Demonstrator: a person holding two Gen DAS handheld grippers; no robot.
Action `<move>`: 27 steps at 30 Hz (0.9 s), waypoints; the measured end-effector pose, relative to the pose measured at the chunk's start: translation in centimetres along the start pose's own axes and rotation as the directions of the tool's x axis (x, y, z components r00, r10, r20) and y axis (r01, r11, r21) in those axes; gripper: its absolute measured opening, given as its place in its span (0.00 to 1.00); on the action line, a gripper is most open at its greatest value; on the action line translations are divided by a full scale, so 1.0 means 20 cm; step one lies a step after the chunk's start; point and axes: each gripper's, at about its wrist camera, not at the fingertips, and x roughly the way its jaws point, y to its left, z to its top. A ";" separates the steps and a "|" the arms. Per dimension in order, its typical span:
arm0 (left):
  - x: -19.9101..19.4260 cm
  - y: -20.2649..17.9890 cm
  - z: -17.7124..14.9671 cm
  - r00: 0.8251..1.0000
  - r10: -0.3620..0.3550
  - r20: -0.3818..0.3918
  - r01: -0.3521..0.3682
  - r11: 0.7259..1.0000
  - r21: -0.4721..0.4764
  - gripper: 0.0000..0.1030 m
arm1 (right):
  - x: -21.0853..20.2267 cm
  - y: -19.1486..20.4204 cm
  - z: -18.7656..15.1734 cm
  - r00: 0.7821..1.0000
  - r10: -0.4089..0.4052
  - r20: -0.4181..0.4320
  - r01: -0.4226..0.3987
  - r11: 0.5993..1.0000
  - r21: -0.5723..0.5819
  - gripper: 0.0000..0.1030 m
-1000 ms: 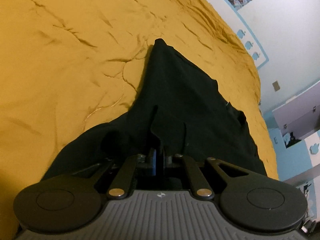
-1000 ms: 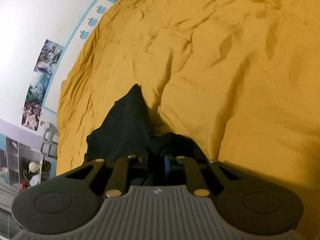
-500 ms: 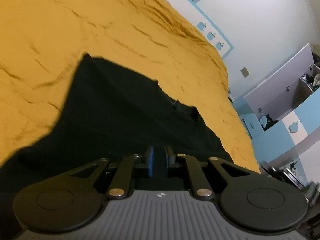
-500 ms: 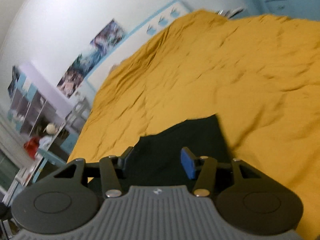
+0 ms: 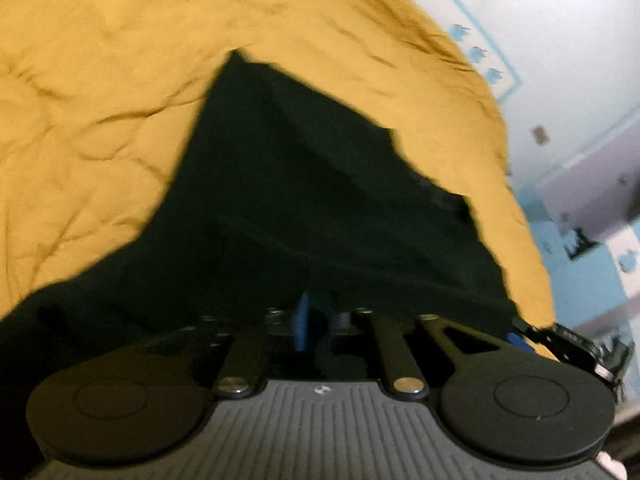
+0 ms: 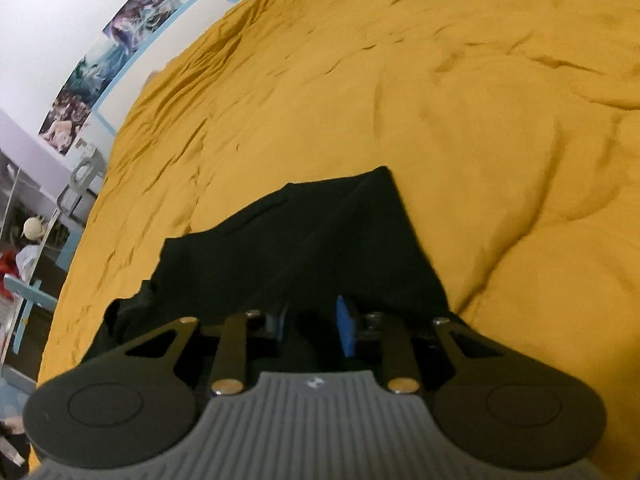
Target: Fold small clothes
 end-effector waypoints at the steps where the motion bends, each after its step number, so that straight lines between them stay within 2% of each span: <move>1: -0.03 -0.04 -0.01 1.000 -0.025 0.003 0.025 0.999 0.027 0.22 | -0.08 0.02 -0.02 1.000 0.023 0.011 -0.022 0.999 -0.023 0.39; 2: -0.06 -0.08 -0.04 0.999 -0.047 0.010 0.046 0.997 0.057 0.24 | -0.17 0.04 -0.04 0.998 0.051 0.022 -0.050 0.998 -0.045 0.43; 4: -0.08 -0.12 -0.08 0.998 -0.066 -0.002 0.066 0.993 0.097 0.30 | -0.30 0.05 -0.09 0.994 0.108 0.007 -0.107 0.991 -0.086 0.46; 8: -0.07 -0.05 -0.16 0.998 0.010 -0.067 -0.004 0.996 0.088 0.31 | -0.39 -0.02 -0.22 0.993 0.083 -0.081 -0.091 0.992 -0.089 0.48; 9: -0.07 -0.04 -0.18 0.997 0.024 -0.078 -0.018 0.996 0.083 0.29 | -0.39 -0.06 -0.25 0.993 0.070 -0.094 -0.078 0.993 -0.088 0.46; 12: -0.08 0.05 -0.20 0.995 0.033 -0.094 -0.029 0.999 0.046 0.12 | -0.37 -0.13 -0.32 0.993 0.095 -0.072 -0.100 0.993 -0.066 0.43; 15: -0.14 0.07 -0.20 0.995 0.011 -0.104 -0.011 1.000 0.000 0.14 | -0.38 -0.16 -0.30 0.992 0.104 -0.070 -0.104 0.995 0.003 0.42; 17: -0.22 0.04 -0.19 0.996 -0.001 -0.093 0.002 1.000 0.016 0.23 | -0.43 -0.13 -0.29 0.993 0.088 -0.079 -0.087 0.996 0.022 0.43; 18: -0.28 0.00 -0.19 0.997 -0.002 -0.076 0.005 0.999 0.037 0.32 | -0.49 -0.12 -0.28 0.993 0.082 -0.079 -0.082 0.997 0.012 0.45; 20: -0.41 -0.08 -0.21 1.000 -0.013 -0.029 0.015 0.996 0.087 0.38 | -0.66 -0.07 -0.29 0.994 0.090 -0.057 -0.092 0.995 -0.040 0.48; 22: -0.56 -0.11 -0.24 0.998 -0.052 0.018 0.050 0.993 0.110 0.54 | -0.85 -0.02 -0.32 0.993 0.116 -0.019 -0.117 0.988 -0.100 0.51; 27: -0.95 -0.08 -0.41 0.982 -0.157 0.108 0.139 0.978 0.153 0.64 | -1.35 0.01 -0.48 0.977 0.209 0.041 -0.192 0.949 -0.249 0.59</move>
